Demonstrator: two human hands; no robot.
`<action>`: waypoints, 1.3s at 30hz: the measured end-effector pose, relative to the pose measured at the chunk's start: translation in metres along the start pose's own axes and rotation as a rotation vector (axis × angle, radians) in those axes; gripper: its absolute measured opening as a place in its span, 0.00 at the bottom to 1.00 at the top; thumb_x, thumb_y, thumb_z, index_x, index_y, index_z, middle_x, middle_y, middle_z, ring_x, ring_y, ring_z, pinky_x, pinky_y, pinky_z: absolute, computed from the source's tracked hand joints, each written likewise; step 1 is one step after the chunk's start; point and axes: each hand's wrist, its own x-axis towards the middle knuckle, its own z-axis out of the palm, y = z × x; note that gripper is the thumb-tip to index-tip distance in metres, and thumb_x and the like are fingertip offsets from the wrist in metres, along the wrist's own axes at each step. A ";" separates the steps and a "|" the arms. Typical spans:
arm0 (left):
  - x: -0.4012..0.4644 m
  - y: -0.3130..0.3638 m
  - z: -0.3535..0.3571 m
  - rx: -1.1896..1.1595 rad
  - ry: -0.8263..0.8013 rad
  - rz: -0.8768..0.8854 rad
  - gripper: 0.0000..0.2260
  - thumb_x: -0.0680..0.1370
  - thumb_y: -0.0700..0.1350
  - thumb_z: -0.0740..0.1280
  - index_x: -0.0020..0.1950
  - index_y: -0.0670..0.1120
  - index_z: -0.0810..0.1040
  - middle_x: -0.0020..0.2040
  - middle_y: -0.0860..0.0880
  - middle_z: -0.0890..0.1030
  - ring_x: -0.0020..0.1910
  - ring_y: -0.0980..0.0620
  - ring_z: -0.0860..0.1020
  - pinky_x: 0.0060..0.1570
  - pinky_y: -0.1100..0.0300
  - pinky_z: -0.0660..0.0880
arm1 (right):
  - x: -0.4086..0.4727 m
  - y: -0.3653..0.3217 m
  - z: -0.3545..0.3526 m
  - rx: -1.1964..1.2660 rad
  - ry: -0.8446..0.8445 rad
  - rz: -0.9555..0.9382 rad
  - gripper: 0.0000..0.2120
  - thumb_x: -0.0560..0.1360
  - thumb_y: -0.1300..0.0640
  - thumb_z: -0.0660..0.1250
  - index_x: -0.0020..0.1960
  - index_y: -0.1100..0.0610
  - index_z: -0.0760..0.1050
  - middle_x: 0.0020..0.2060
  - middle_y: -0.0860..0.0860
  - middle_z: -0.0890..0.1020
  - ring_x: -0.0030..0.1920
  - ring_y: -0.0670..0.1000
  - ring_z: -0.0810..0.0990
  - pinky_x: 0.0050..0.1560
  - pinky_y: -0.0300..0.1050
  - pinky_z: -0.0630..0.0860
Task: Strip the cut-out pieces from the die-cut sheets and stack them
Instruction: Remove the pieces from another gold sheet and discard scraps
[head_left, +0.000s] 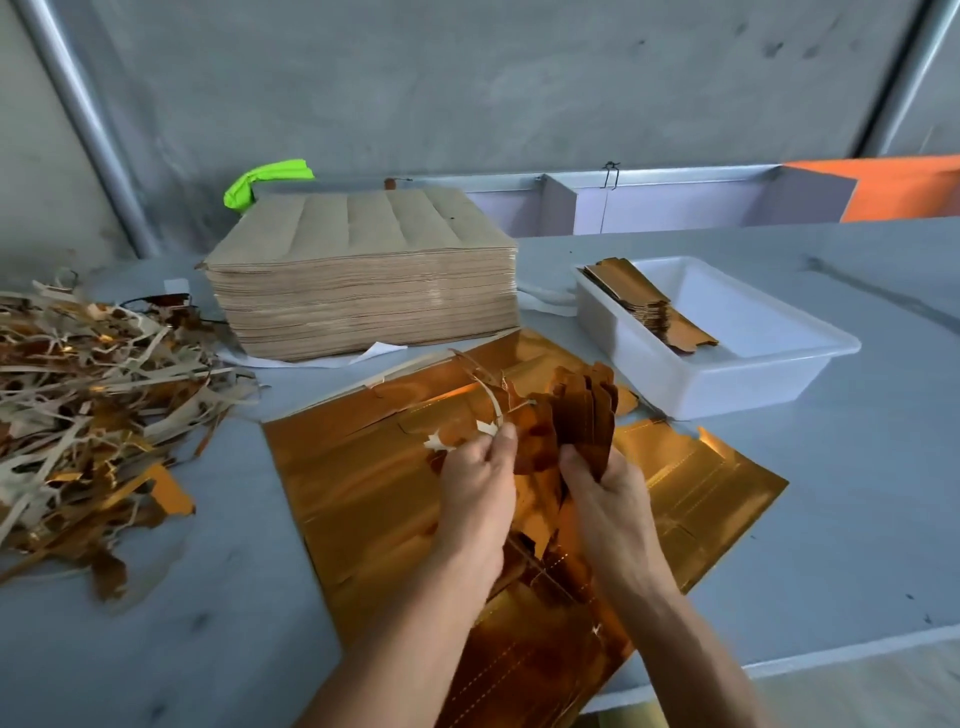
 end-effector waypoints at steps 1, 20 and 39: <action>0.000 -0.001 0.002 -0.032 0.030 -0.001 0.15 0.81 0.52 0.59 0.42 0.43 0.77 0.30 0.50 0.67 0.31 0.53 0.67 0.32 0.61 0.64 | -0.001 0.000 0.000 0.042 -0.030 -0.032 0.14 0.80 0.50 0.58 0.41 0.56 0.74 0.31 0.52 0.77 0.34 0.59 0.76 0.37 0.54 0.75; 0.030 -0.055 -0.060 0.090 -0.225 0.152 0.12 0.80 0.49 0.59 0.49 0.47 0.80 0.32 0.53 0.79 0.28 0.59 0.73 0.27 0.66 0.70 | -0.020 0.023 0.050 0.249 0.267 0.411 0.11 0.78 0.60 0.62 0.39 0.54 0.79 0.33 0.52 0.84 0.39 0.57 0.83 0.46 0.57 0.81; 0.061 -0.010 -0.102 0.017 0.337 0.189 0.08 0.79 0.49 0.63 0.46 0.53 0.82 0.44 0.63 0.77 0.42 0.67 0.74 0.39 0.67 0.67 | 0.016 -0.013 -0.050 0.309 0.194 0.449 0.02 0.79 0.61 0.61 0.51 0.55 0.69 0.46 0.50 0.77 0.49 0.55 0.76 0.53 0.58 0.73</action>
